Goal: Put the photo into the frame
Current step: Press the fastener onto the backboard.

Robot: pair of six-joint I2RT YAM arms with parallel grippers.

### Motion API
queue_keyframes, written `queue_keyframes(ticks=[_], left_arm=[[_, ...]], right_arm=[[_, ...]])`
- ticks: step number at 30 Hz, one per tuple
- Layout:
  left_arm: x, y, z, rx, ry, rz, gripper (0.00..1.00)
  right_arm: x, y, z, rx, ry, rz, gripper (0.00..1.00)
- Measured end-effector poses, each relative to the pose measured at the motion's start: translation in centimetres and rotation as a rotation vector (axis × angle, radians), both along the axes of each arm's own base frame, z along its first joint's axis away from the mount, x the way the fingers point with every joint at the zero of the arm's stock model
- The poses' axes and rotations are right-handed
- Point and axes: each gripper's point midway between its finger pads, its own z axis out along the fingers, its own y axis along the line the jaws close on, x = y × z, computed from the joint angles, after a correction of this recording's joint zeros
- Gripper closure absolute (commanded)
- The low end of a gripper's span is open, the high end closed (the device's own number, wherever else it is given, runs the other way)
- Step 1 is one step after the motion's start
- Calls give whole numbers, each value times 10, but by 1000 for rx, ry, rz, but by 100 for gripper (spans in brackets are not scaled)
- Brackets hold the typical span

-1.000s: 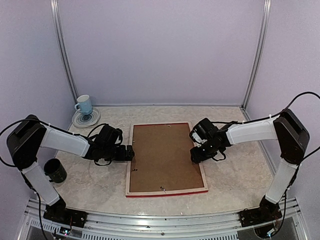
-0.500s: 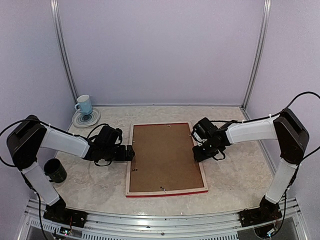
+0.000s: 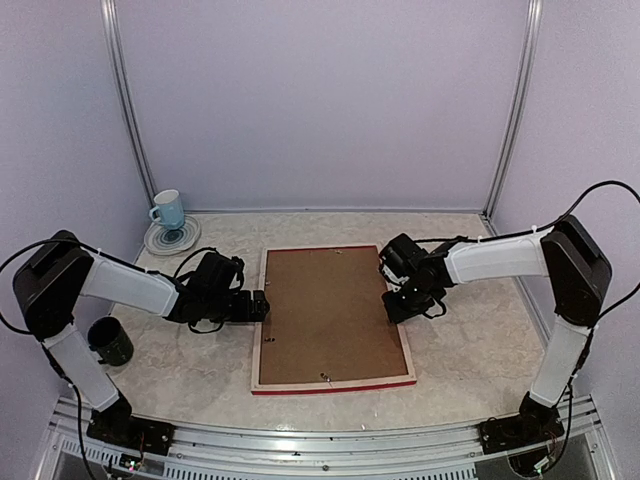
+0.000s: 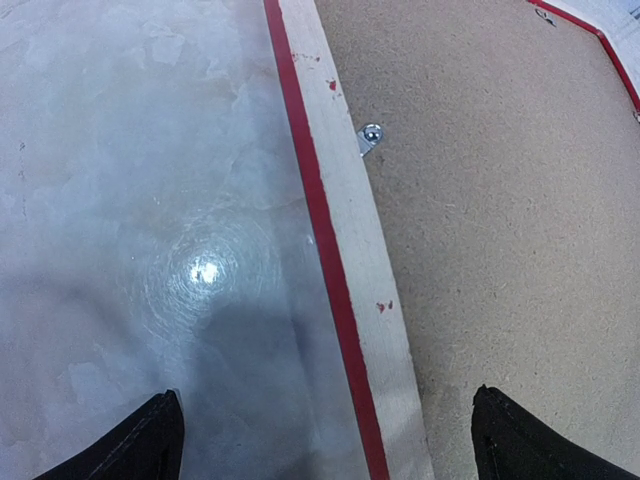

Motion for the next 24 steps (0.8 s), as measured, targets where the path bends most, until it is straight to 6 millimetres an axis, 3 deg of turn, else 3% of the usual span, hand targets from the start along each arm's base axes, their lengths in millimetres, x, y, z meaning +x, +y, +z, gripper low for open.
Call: queue_keyframes(ticks=[9, 24], left_arm=[[0, 0, 0, -6, -3, 3, 1], [-1, 1, 1, -13, -5, 8, 1]], right_arm=[[4, 1, 0, -28, 11, -19, 64], [5, 4, -1, 18, 33, -112, 75]])
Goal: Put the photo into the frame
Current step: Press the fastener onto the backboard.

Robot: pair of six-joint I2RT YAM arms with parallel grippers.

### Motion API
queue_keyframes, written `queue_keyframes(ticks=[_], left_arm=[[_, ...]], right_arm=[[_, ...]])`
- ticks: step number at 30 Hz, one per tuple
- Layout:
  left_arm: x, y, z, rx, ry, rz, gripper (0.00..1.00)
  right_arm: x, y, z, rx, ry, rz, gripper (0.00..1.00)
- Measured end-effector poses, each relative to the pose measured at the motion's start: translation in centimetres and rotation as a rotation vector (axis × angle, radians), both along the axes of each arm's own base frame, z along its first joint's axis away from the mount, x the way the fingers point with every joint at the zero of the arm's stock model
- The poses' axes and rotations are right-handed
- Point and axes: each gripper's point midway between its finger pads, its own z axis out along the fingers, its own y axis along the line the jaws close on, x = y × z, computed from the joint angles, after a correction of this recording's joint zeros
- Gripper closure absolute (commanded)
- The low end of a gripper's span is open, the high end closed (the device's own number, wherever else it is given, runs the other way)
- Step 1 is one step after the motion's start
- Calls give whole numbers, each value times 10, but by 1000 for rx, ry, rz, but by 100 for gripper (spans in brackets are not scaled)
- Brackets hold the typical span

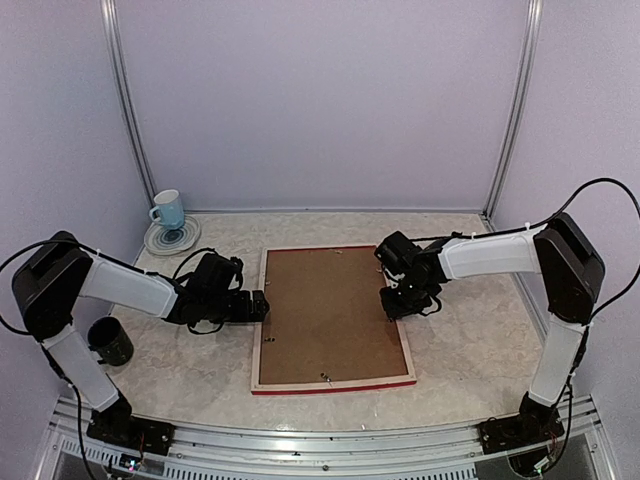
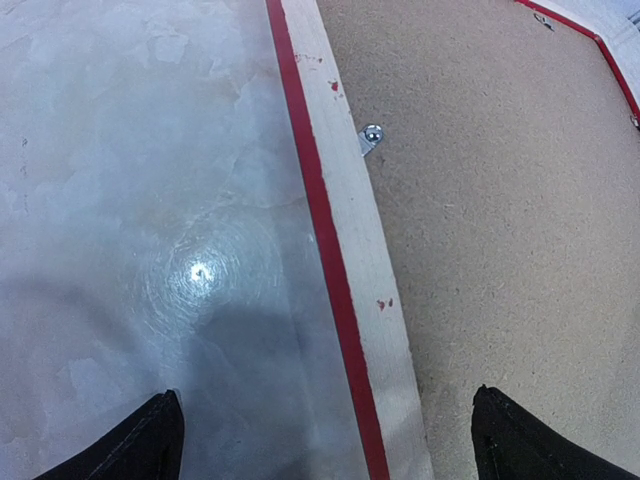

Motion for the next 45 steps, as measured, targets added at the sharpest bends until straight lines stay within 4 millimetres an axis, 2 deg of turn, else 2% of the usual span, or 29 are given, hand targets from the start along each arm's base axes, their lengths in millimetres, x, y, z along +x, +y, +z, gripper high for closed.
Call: queue_keyframes(ticks=[3, 7, 22, 29, 34, 38, 45], left_arm=[[0, 0, 0, 0, 0, 0, 1], [0, 0, 0, 0, 0, 0, 1], [0, 0, 0, -1, 0, 0, 1], [0, 0, 1, 1, 3, 0, 1], [0, -3, 1, 13, 18, -3, 1], [2, -18, 13, 20, 6, -36, 1], [32, -72, 66, -42, -113, -122, 1]], right_arm=[[0, -1, 0, -4, 0, -5, 79], [0, -2, 0, -7, 0, -9, 79], [-7, -2, 1, -66, 23, 150, 67], [-12, -5, 1, -99, 36, 216, 58], [-15, -7, 2, -113, 45, 225, 57], [-16, -7, 4, -116, 51, 219, 56], [-12, -9, 9, -126, 43, 187, 54]])
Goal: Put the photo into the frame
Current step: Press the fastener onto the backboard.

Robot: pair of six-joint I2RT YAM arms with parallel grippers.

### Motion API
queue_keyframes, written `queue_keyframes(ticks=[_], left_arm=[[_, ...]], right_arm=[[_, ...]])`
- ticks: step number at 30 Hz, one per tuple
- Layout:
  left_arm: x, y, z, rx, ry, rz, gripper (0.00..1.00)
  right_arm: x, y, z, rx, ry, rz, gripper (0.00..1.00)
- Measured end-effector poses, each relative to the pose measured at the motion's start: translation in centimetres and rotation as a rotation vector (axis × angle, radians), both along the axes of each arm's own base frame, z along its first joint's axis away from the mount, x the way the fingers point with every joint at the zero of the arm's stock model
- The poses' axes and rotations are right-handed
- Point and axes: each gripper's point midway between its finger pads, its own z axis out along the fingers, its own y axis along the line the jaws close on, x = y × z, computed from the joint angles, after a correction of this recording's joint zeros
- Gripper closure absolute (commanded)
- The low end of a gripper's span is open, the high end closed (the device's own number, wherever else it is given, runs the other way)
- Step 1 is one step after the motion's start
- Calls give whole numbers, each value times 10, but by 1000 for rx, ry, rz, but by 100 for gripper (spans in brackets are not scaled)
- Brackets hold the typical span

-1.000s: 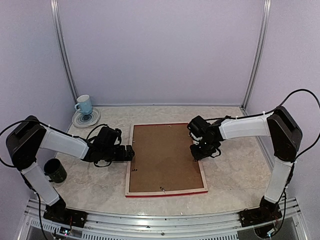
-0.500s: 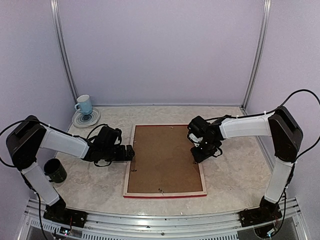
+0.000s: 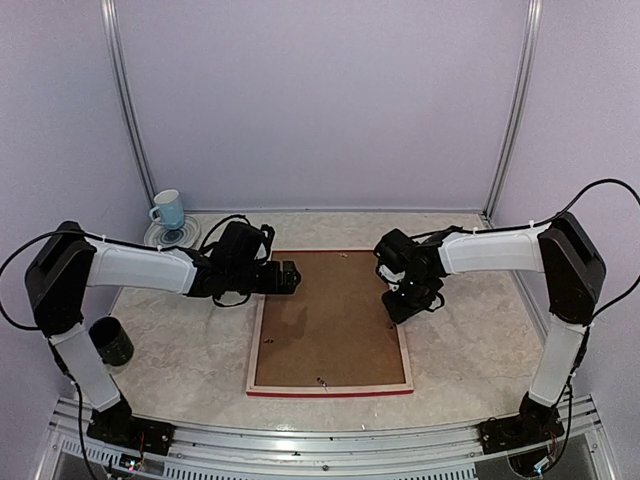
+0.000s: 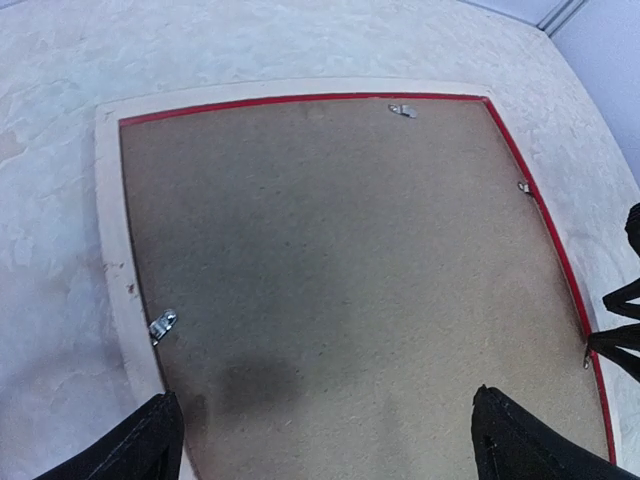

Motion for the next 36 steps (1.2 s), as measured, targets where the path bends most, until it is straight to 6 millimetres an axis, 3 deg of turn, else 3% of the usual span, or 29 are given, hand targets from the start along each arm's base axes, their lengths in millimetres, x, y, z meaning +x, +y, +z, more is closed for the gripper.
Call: queue_keyframes(ticks=[3, 10, 13, 18, 24, 28, 34, 36], left_arm=[[5, -23, 5, -11, -16, -50, 2], [9, -48, -21, 2, 30, -112, 2], [15, -58, -24, -11, 34, -134, 1], [35, -82, -10, -92, 13, -162, 1], [73, -105, 5, -226, -3, -149, 1], [96, -110, -2, -305, 18, -123, 1], [121, -104, -32, -369, 97, -50, 1], [130, -103, -28, -394, 98, -29, 1]], right_arm=[[0, 0, 0, 2, 0, -11, 53], [0, 0, 0, 7, 0, -26, 53], [1, 0, 0, 9, -1, -30, 53], [1, 0, 0, 12, -2, -33, 53], [-2, -2, -3, 5, 4, -33, 52], [-2, -2, -4, 6, 4, -33, 52], [-1, -2, -4, 6, 3, -32, 52], [-1, -2, -4, 6, 3, -32, 52]])
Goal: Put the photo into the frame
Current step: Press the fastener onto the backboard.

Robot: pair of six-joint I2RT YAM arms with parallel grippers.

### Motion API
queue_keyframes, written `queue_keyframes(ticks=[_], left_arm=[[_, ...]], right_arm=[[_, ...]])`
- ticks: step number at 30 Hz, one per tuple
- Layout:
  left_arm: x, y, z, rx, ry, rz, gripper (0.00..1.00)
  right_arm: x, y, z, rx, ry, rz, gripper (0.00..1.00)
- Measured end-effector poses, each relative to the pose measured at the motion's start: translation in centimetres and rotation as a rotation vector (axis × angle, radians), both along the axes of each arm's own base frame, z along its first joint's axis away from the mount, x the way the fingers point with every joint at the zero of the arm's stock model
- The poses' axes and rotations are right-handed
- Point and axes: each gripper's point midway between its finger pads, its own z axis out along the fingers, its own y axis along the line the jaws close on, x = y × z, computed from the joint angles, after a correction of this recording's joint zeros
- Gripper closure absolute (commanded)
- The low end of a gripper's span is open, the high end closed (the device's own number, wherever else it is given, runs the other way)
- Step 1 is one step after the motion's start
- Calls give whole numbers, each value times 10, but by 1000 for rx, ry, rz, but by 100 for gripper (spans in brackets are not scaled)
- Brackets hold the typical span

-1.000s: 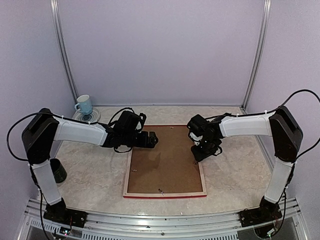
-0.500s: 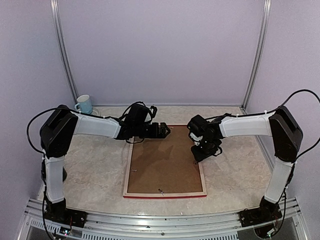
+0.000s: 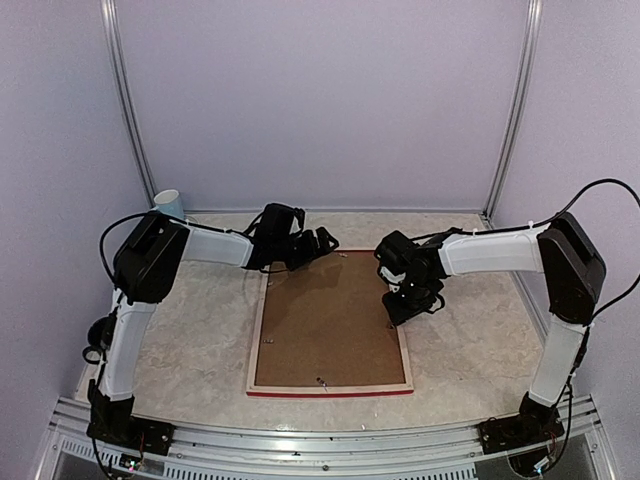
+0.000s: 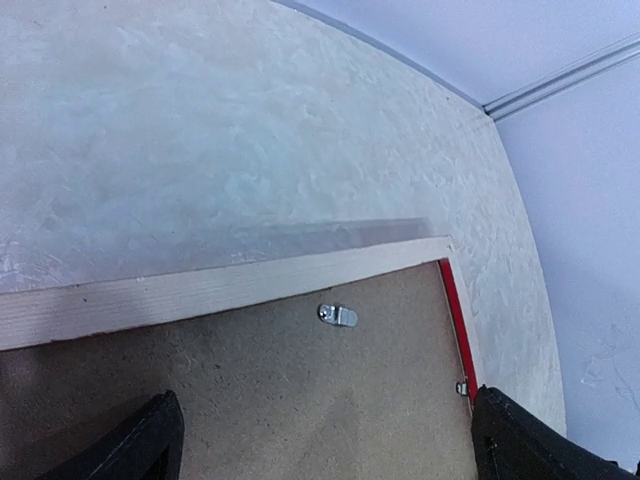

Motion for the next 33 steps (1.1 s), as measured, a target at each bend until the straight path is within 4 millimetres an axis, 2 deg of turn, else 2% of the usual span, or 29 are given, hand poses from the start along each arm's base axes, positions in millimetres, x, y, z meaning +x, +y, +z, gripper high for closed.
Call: queue_keyframes(ticks=[9, 21, 33], left_arm=[[25, 7, 1, -98, 86, 114, 1], [34, 9, 2, -207, 161, 225, 1], [40, 14, 3, -230, 171, 292, 1]], right_arm=[[0, 0, 0, 0, 0, 1, 52], [-1, -1, 0, -7, 4, 11, 52], [-6, -4, 2, -30, 2, 55, 53]])
